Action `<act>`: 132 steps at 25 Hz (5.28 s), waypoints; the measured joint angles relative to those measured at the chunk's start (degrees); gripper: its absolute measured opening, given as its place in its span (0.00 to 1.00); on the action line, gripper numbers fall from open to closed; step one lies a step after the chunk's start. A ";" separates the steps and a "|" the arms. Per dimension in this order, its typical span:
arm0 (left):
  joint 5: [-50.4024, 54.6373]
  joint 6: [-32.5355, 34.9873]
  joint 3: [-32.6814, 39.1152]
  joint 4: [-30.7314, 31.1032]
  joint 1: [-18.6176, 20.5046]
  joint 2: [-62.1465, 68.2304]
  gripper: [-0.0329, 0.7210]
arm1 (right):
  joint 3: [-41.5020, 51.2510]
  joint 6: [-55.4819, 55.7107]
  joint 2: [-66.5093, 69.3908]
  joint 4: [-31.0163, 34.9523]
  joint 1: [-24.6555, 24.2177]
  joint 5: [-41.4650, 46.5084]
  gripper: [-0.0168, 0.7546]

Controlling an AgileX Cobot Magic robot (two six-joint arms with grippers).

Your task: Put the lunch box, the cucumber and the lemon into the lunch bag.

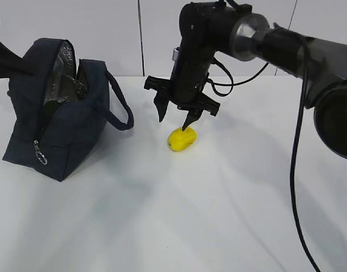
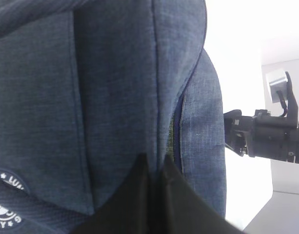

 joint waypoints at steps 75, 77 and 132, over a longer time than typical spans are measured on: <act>-1.15 0.21 0.00 3.84 0.00 0.00 0.04 | -25.05 -17.49 5.22 15.32 0.14 1.31 0.47; -1.43 0.21 0.00 3.97 0.00 0.00 0.04 | -26.86 -17.49 5.22 18.47 0.14 1.28 0.47; -1.83 0.21 0.00 4.21 0.00 0.00 0.04 | -35.74 -28.43 11.77 20.23 5.11 1.34 0.72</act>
